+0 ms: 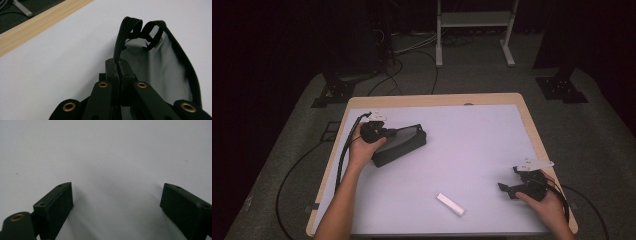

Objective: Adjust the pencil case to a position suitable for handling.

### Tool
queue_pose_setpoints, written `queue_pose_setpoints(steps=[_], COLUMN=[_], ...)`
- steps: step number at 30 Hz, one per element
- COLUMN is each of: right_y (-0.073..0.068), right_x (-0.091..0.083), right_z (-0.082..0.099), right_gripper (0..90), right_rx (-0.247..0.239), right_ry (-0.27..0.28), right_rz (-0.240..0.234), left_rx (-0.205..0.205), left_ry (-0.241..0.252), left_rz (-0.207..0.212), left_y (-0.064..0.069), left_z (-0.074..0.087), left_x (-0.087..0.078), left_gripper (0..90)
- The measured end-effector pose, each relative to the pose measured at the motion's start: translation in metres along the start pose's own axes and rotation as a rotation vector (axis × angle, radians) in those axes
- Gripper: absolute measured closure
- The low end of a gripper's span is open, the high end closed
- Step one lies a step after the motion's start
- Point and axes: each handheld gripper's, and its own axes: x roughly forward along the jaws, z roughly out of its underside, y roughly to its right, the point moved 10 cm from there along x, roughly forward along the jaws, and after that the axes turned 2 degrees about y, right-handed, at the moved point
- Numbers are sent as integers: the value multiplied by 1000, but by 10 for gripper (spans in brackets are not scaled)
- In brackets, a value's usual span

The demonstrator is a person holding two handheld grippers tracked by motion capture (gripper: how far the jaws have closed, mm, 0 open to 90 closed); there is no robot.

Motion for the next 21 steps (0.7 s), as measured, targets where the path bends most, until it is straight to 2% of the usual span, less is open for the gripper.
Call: queue_pose_setpoints(steps=[5, 11, 21], right_y=[0, 0, 0], right_x=[0, 0, 0], right_z=[0, 0, 0], right_gripper=[102, 102, 102], right_rx=[0, 0, 1], right_ry=[0, 0, 0], right_rz=[0, 0, -1], left_rx=[12, 19, 56], left_ry=[10, 39, 62], left_rz=[29, 89, 163], left_y=[7, 19, 38], left_z=[-4, -10, -19], left_x=[-4, -6, -9], left_gripper=[886, 887, 887])
